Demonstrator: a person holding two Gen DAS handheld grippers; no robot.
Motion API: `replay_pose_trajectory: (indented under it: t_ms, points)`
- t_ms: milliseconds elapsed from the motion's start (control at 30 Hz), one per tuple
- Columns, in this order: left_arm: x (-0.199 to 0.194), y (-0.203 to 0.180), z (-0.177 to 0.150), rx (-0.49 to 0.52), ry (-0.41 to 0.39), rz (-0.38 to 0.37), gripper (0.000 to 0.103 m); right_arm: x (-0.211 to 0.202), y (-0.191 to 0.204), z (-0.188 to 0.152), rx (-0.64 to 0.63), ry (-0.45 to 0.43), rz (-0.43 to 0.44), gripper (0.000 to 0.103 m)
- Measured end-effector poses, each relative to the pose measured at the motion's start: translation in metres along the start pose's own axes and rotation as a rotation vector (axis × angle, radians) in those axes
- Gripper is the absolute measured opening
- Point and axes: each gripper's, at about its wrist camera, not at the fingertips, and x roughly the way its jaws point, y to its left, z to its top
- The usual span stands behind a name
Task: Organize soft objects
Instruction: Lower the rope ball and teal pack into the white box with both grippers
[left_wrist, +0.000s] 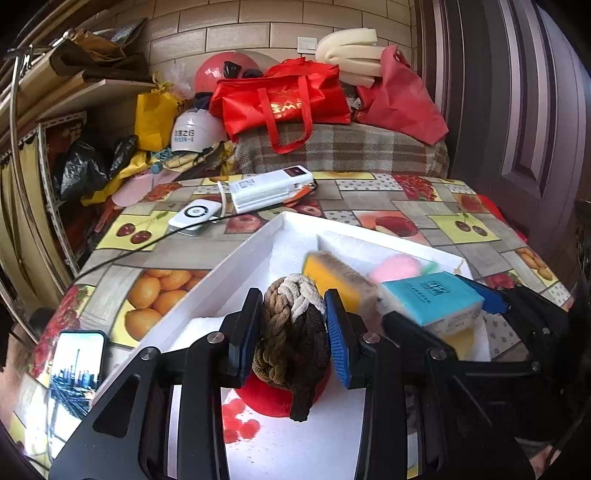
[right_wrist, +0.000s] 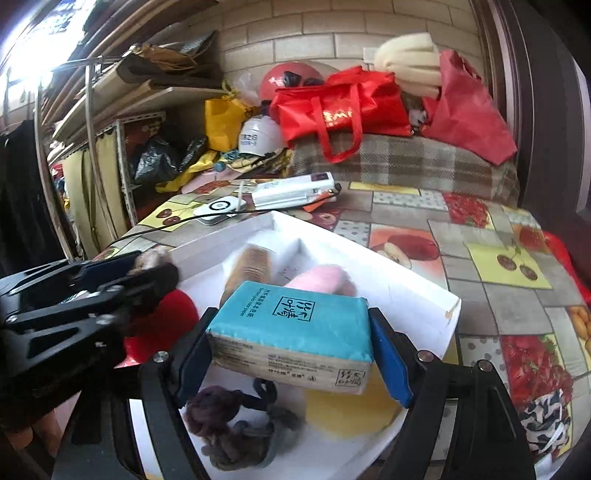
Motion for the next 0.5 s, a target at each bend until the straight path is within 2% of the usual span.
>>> replay_pose_trajectory:
  t_ms: [233, 367, 500]
  points:
    - [0.000, 0.008, 0.001, -0.034, 0.000, -0.013, 0.034, -0.017, 0.009, -0.003, -0.044, -0.079, -0.017, 0.078]
    - [0.000, 0.006, 0.001, -0.031, -0.010, -0.001, 0.034, -0.016, 0.010, -0.001, -0.053, -0.083, -0.018, 0.078]
    - [-0.002, 0.009, 0.001, -0.047, -0.022, 0.005, 0.034, -0.012, 0.001, 0.001, 0.004, -0.063, -0.014, 0.078]
